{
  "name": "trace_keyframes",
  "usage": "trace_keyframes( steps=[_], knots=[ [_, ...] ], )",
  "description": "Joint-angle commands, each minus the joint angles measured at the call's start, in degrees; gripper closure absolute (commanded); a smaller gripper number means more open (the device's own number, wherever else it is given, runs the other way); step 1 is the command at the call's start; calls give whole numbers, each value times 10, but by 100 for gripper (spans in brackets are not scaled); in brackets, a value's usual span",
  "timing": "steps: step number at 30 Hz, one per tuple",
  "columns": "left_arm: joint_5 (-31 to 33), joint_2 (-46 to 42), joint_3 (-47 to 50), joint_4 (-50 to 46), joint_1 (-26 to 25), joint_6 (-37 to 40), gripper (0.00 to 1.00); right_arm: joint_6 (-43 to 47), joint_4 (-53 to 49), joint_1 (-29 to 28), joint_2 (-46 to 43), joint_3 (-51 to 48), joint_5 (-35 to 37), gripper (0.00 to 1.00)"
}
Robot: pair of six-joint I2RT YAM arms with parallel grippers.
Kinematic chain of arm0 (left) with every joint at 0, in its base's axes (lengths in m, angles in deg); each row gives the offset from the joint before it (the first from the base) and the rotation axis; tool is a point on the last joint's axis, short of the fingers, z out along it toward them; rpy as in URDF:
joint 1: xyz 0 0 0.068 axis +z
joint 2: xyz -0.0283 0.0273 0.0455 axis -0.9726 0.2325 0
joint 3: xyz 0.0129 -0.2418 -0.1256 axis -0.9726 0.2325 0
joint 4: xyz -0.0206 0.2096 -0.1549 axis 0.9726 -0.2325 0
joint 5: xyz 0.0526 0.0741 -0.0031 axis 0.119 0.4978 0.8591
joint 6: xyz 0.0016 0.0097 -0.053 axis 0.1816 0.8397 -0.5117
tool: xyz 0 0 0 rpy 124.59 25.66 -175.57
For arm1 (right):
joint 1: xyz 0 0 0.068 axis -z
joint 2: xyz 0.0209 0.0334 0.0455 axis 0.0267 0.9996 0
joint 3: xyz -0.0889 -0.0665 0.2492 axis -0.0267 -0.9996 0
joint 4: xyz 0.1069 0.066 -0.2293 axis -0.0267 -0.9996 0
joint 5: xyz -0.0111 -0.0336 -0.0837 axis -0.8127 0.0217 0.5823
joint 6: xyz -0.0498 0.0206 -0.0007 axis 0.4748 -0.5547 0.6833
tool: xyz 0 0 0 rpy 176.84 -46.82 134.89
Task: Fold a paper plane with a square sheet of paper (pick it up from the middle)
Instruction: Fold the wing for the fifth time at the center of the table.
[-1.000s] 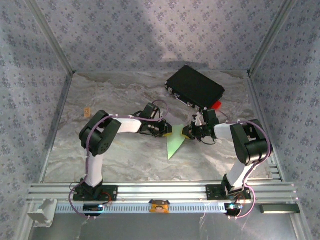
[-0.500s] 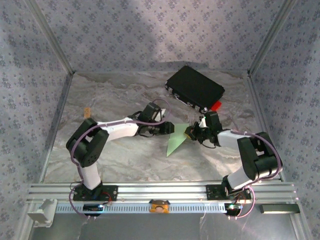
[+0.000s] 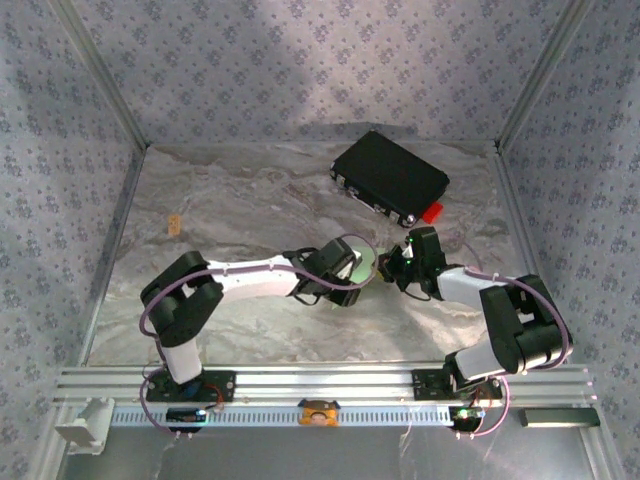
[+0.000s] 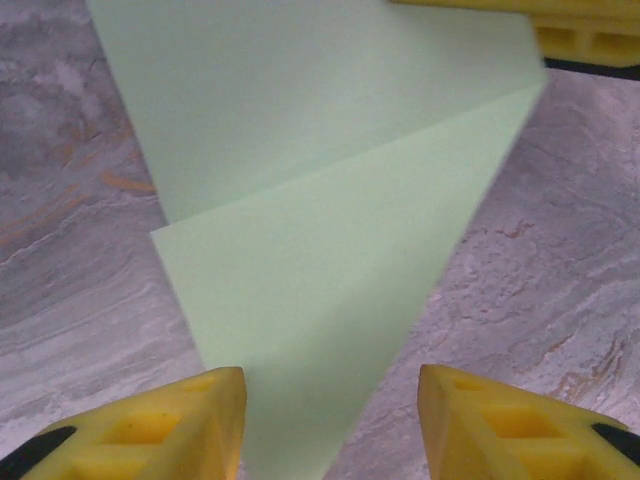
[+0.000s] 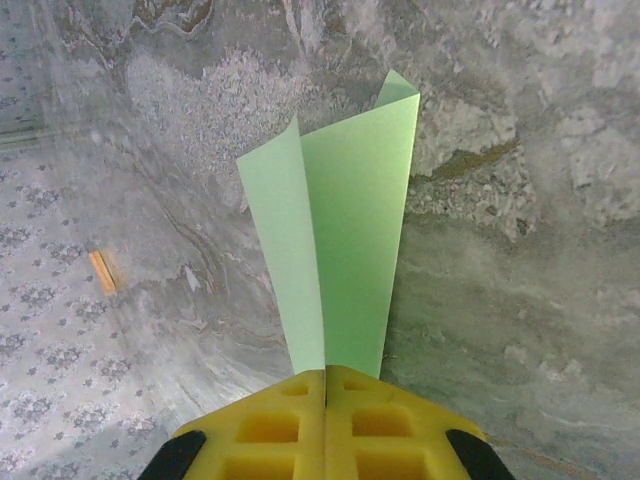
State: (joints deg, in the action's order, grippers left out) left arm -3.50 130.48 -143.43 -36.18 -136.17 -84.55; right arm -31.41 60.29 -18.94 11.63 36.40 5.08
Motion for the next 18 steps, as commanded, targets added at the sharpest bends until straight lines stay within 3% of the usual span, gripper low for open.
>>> trace_keyframes(
  steps=[1,18],
  knots=[
    [70,9,-32,-35,-20,39,51,-13,-3,-5,-7,5,8,100],
    [142,55,-72,-76,-53,60,62,-15,-3,-6,-4,11,4,100]
  ],
)
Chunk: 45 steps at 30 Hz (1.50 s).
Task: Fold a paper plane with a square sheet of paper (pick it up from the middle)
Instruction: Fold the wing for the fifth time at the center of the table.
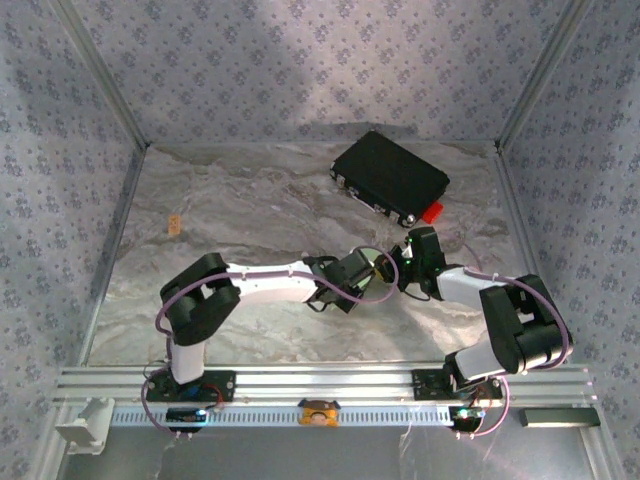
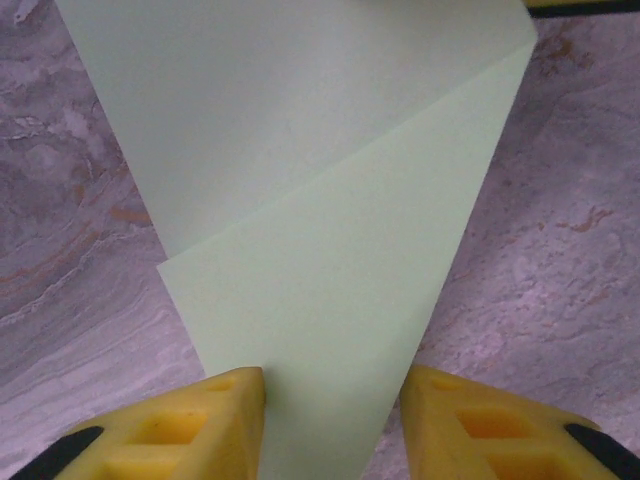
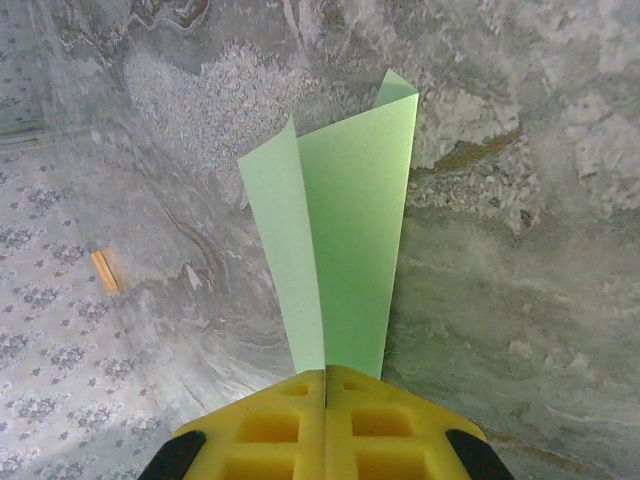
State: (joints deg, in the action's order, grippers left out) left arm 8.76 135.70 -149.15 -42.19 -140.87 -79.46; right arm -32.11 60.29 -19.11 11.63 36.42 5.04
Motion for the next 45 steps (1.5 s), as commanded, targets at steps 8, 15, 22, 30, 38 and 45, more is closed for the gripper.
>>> trace_keyframes(
  steps=[8,15,22,30,38,45],
  knots=[
    [23,7,-16,-15,-15,11,71,-10,-3,-4,-3,12,4,100],
    [41,9,-17,-21,-18,11,70,-11,-2,-4,-3,11,3,100],
    [45,6,-11,-20,-20,15,66,-11,0,-4,-2,11,1,100],
    [44,10,-10,-17,-20,22,69,-11,-3,-4,-1,12,-1,100],
    [45,16,-9,-16,-20,24,69,-12,1,-3,-1,12,-2,100],
    [49,16,-8,-13,-21,22,67,-12,1,-3,-1,13,-3,100]
  ],
)
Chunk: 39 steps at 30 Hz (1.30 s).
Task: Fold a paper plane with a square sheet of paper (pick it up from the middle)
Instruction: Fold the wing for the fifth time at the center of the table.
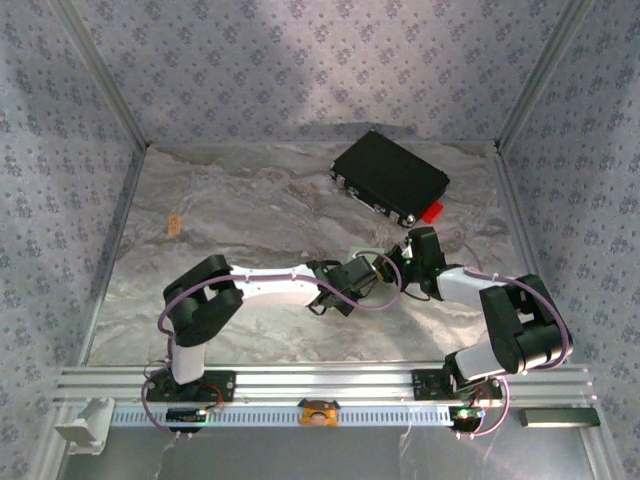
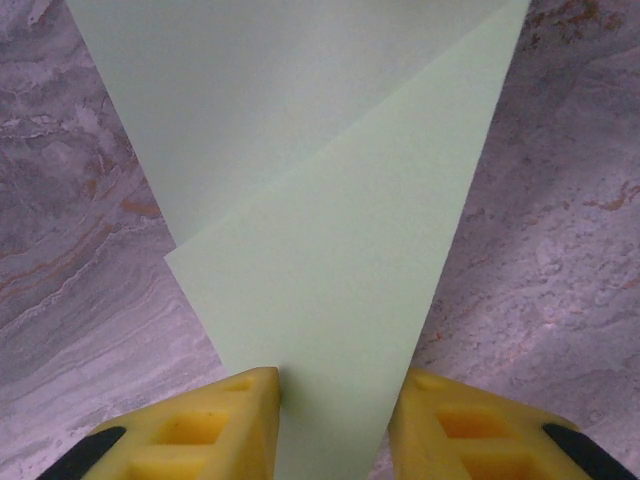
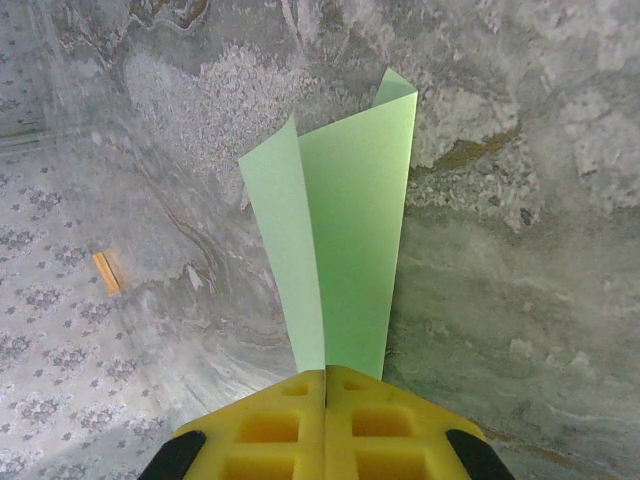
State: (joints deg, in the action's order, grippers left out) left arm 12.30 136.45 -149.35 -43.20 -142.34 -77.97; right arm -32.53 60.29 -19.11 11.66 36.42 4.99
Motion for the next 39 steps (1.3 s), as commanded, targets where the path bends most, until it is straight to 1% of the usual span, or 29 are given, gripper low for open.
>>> trace_keyframes(
  steps=[1,7,19,22,24,26,29,33,35,39],
  knots=[
    [14,9,-6,-2,-7,7,68,-8,1,-3,-1,13,-3,100],
    [14,10,-7,0,-8,7,73,-9,2,-3,-1,11,-2,100],
    [20,10,-6,-2,-8,5,81,-8,1,-2,-1,13,-3,100],
    [21,9,-5,1,-8,2,83,-6,1,-2,-2,13,-4,98],
    [24,9,-4,1,-8,-1,85,-3,-1,-2,-5,12,-3,96],
    [25,9,-2,4,-8,-5,86,5,-13,-2,-11,14,2,90],
    [31,7,3,9,-7,-15,89,31,-59,6,-33,20,18,82],
    [10,-4,21,27,6,-30,89,69,-125,28,-79,21,44,67],
    [-10,-12,36,43,16,-37,89,85,-151,40,-104,21,53,62],
    [-54,-27,56,68,35,-48,89,106,-182,52,-138,20,68,60]
  ],
)
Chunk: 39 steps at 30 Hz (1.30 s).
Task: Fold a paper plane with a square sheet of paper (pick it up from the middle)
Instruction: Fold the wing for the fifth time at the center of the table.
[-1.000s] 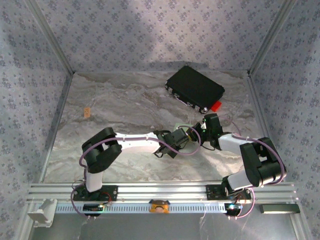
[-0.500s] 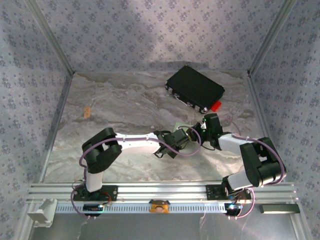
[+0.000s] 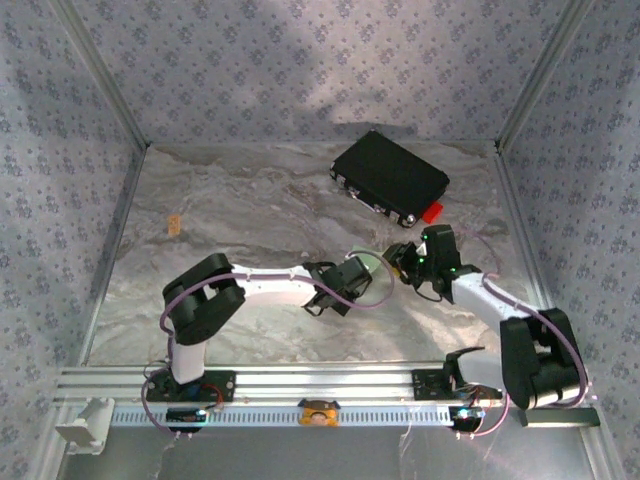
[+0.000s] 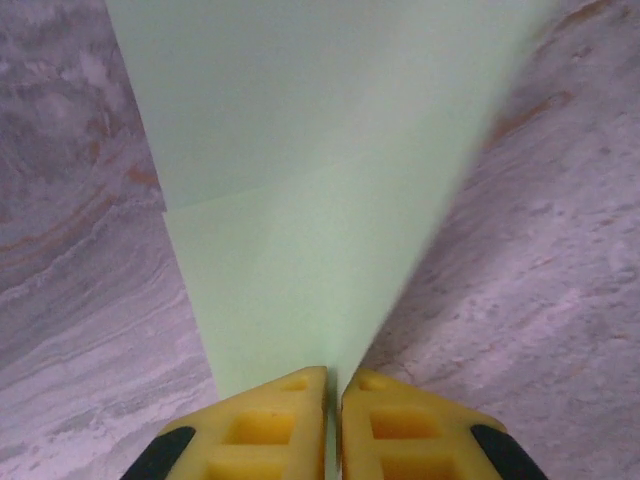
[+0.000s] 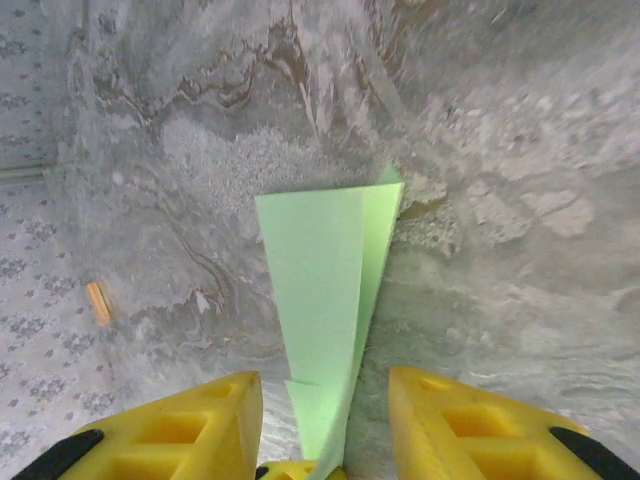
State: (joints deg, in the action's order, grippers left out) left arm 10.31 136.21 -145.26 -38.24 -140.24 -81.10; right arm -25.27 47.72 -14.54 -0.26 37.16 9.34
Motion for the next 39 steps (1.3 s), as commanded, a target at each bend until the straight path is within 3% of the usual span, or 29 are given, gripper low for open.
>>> trace_keyframes(
  steps=[1,11,21,27,39],
  knots=[
    [-48,-26,20,24,19,-19,89,36,-60,7,-23,11,28,60],
    [-129,-46,47,65,53,-37,89,40,-31,4,-25,-4,32,62],
    [-324,-26,59,136,118,-62,88,71,4,-7,-17,-11,15,65],
    [-406,0,54,170,141,-87,89,98,31,-23,5,-11,3,69],
    [-433,12,53,192,149,-105,88,118,52,-42,35,-6,-22,70]
  ],
)
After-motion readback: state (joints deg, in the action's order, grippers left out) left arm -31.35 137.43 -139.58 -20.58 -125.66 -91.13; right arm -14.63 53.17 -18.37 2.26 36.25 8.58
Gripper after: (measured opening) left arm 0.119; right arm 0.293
